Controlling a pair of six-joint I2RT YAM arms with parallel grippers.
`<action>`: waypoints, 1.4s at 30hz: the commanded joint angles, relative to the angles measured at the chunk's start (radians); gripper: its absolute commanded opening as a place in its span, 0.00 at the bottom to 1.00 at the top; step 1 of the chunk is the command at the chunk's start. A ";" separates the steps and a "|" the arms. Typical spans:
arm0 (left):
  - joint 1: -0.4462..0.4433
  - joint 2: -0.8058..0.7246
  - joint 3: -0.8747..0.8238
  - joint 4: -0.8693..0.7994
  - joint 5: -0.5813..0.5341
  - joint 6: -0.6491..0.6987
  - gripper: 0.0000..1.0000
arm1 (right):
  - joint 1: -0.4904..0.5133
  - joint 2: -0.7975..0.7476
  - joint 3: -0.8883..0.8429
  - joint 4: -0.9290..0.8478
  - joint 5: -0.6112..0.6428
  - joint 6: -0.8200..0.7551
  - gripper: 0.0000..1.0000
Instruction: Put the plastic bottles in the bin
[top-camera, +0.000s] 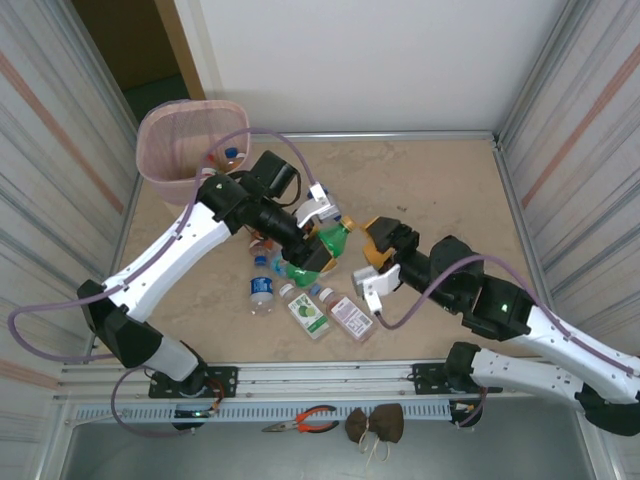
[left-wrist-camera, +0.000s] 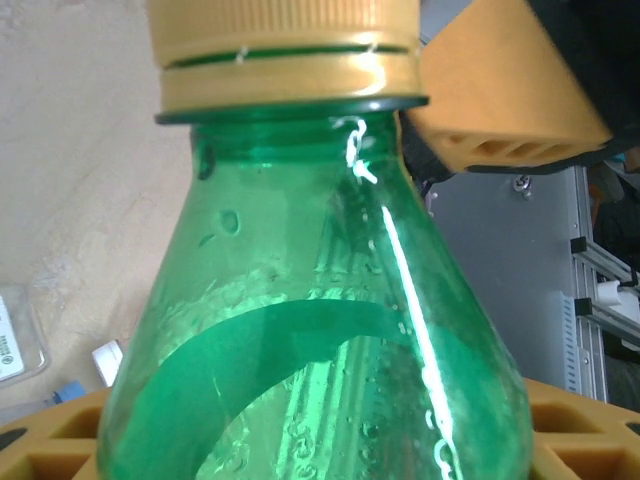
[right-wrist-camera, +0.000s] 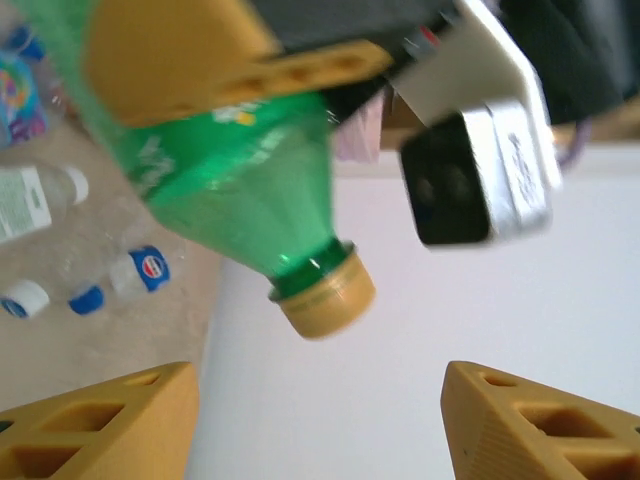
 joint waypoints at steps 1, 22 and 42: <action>0.017 -0.039 -0.010 0.027 -0.002 -0.002 0.58 | -0.024 -0.011 0.040 -0.055 0.075 0.540 0.65; 0.131 -0.101 -0.036 0.189 -0.063 -0.075 0.58 | -0.186 0.018 0.094 -0.194 -0.048 2.250 0.71; 0.577 -0.013 0.285 0.258 -0.054 -0.217 0.58 | -0.441 0.072 0.099 -0.218 -0.349 2.370 0.67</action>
